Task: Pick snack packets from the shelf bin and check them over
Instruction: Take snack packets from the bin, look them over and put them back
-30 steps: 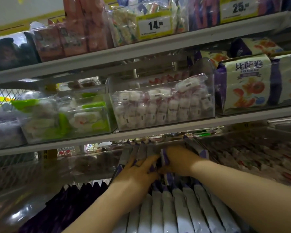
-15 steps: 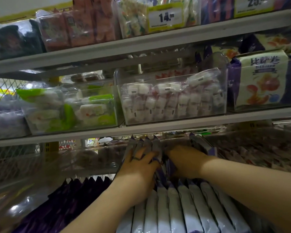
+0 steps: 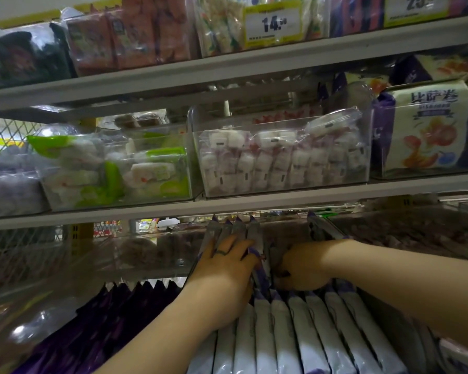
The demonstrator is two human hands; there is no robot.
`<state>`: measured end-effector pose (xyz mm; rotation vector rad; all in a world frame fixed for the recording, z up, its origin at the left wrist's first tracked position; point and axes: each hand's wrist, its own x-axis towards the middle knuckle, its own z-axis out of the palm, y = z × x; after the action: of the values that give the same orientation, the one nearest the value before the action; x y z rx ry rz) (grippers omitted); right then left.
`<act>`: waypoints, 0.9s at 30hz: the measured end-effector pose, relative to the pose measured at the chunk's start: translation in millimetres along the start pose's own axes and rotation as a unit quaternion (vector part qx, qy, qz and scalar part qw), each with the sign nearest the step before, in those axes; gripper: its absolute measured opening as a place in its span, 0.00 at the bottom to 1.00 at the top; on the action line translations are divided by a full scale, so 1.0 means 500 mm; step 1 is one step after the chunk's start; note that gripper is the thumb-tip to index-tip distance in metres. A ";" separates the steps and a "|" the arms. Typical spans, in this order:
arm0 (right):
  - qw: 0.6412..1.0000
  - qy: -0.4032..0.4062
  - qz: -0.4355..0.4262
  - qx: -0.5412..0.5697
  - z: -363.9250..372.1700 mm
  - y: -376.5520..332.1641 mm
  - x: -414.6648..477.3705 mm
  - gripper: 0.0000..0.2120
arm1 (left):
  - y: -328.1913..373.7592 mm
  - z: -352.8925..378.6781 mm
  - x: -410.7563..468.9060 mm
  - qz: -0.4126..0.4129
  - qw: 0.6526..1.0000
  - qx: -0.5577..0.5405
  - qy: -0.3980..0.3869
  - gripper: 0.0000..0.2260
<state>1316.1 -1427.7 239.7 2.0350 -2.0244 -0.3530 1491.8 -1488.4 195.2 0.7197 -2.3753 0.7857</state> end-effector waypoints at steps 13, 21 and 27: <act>0.999 -0.029 -0.020 0.006 -0.001 -0.015 -0.003 0.18 | 0.002 0.003 -0.001 0.009 0.999 0.026 -0.040 0.25; 0.954 0.284 0.031 -0.092 0.005 0.046 -0.092 0.16 | -0.001 0.002 0.001 0.007 0.999 0.016 -0.045 0.21; 0.959 0.233 0.144 0.070 0.026 0.090 -0.137 0.25 | 0.019 -0.032 -0.006 0.047 0.997 0.069 -0.001 0.18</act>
<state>1269.0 -1359.6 242.7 1.6513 -2.0326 0.3083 1493.1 -1470.7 200.8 0.6681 -2.3894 0.9964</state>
